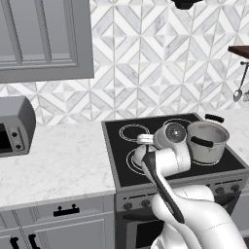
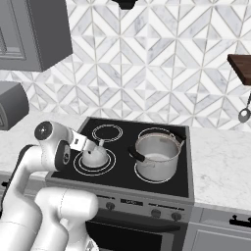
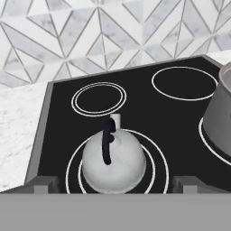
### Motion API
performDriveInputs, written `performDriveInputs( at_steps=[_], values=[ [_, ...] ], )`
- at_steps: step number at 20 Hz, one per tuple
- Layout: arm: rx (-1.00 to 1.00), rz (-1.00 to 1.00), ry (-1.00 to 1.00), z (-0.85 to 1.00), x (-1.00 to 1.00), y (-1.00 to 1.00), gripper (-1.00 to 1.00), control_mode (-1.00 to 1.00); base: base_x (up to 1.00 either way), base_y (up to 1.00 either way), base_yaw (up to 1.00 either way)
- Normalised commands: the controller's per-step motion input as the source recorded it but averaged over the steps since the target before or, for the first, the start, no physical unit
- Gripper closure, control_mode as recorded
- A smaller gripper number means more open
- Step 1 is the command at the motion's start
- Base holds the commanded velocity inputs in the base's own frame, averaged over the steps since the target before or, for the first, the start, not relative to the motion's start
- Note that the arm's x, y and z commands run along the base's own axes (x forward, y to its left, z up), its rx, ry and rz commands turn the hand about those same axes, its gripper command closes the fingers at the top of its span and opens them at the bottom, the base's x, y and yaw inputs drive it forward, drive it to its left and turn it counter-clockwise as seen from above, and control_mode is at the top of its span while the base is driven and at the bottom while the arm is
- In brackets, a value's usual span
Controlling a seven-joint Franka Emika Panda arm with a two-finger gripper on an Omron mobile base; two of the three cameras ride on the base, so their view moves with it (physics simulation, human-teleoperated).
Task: Pick the kettle from the counter and place it on a stove burner. Then turn the burner on.
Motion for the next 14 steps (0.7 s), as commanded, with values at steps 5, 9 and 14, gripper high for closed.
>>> performDriveInputs(
  at_steps=[5, 9, 14],
  values=[
    [0.00, 0.00, 0.00, 0.00, -0.06, -0.05, -1.00, 1.00, -0.21, -0.24, 0.00],
    [0.00, 0.00, 0.00, 0.00, 0.00, 0.00, -1.00, 1.00, -0.27, -0.44, 0.00],
    [0.00, 0.00, 0.00, 0.00, 0.00, 0.00, -1.00, 1.00, -0.04, -0.50, 0.00]
  ],
)
